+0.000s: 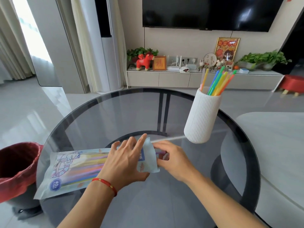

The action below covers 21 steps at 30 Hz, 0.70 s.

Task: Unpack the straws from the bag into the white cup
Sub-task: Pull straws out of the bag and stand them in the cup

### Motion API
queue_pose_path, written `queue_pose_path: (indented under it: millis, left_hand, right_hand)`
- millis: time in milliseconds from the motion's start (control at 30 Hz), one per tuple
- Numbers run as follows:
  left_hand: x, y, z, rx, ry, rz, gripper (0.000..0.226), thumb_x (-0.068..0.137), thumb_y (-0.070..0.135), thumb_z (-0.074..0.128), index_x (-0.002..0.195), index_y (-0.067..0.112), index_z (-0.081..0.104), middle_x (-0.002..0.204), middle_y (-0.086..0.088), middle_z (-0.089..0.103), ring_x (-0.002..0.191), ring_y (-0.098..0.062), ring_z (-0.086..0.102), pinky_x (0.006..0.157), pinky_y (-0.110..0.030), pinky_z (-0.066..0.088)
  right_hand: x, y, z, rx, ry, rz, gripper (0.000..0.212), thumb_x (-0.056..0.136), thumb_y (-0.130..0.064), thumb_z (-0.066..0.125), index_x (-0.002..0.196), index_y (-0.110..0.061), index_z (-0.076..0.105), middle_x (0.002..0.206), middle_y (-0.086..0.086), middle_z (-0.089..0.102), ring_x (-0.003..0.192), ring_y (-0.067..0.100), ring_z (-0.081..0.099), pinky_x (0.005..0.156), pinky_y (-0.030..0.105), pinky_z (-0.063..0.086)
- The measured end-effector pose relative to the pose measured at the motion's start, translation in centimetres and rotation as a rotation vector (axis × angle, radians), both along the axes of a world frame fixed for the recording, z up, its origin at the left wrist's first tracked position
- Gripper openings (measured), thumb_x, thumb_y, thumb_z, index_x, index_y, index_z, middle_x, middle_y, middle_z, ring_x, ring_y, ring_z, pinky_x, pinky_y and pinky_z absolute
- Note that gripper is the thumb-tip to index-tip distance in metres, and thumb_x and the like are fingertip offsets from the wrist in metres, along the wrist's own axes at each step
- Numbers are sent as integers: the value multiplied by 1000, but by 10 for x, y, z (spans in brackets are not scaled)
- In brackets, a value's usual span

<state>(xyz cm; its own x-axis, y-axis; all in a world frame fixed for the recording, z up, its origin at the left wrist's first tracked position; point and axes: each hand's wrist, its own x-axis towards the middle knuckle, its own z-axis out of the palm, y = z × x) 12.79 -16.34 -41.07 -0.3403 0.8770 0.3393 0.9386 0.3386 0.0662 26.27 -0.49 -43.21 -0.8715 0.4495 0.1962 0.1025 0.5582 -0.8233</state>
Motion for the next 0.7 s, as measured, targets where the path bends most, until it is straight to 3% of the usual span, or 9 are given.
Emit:
queue_pose_path:
  millis: [67, 133, 233, 333, 467, 600, 700]
  left_hand:
    - [1, 0, 1, -12, -8, -7, 109, 57, 69, 59, 151, 25, 24, 106, 3, 53, 95, -23, 59, 85, -42, 49]
    - [2, 1, 4, -29, -15, -11, 106, 57, 61, 58, 151, 25, 24, 108, 2, 53, 97, -24, 59, 84, -40, 48]
    - [4, 1, 8, -56, -11, -18, 105, 58, 53, 58, 152, 24, 22, 111, 2, 52, 99, -23, 59, 85, -40, 47]
    - [5, -3, 9, -81, 0, -13, 109, 60, 47, 60, 155, 31, 9, 113, 2, 49, 98, -22, 56, 84, -41, 46]
    - [7, -8, 11, -74, 13, 9, 99, 63, 38, 59, 152, 43, 13, 119, 3, 50, 96, -23, 55, 78, -40, 45]
    - [7, -8, 11, -97, 0, -1, 84, 68, 33, 56, 146, 42, 29, 129, 3, 52, 101, -25, 56, 80, -40, 44]
    - [10, -7, 10, -99, 13, -17, 80, 70, 30, 57, 145, 43, 32, 131, 2, 52, 105, -25, 56, 82, -42, 45]
  right_hand:
    - [-2, 2, -2, -12, 18, 21, 41, 88, -9, 82, 124, -28, 77, 113, -16, 70, 99, 1, 69, 81, 23, 57]
    - [-6, 3, -4, 71, -15, 15, 24, 88, -8, 81, 108, -22, 81, 90, -15, 61, 82, -7, 62, 69, 13, 48]
    - [-7, 0, -4, 157, -60, 64, 11, 91, -6, 78, 95, -16, 80, 82, -15, 52, 77, -12, 58, 65, 10, 46]
    - [-1, 13, 6, 174, -29, 56, 2, 91, -19, 82, 91, -18, 84, 77, -4, 57, 71, -4, 57, 61, 14, 42]
    - [21, 41, 15, -133, -1, -26, 15, 90, -14, 83, 103, -19, 86, 90, 8, 73, 66, 17, 64, 59, 31, 53]
    - [33, 38, 13, -408, -29, 75, 37, 87, -22, 86, 123, -27, 77, 109, 6, 80, 85, 28, 77, 61, 29, 55]
    - [22, 23, 10, -402, 46, 40, 25, 88, -21, 85, 112, -22, 80, 95, 5, 82, 72, 27, 73, 58, 28, 56]
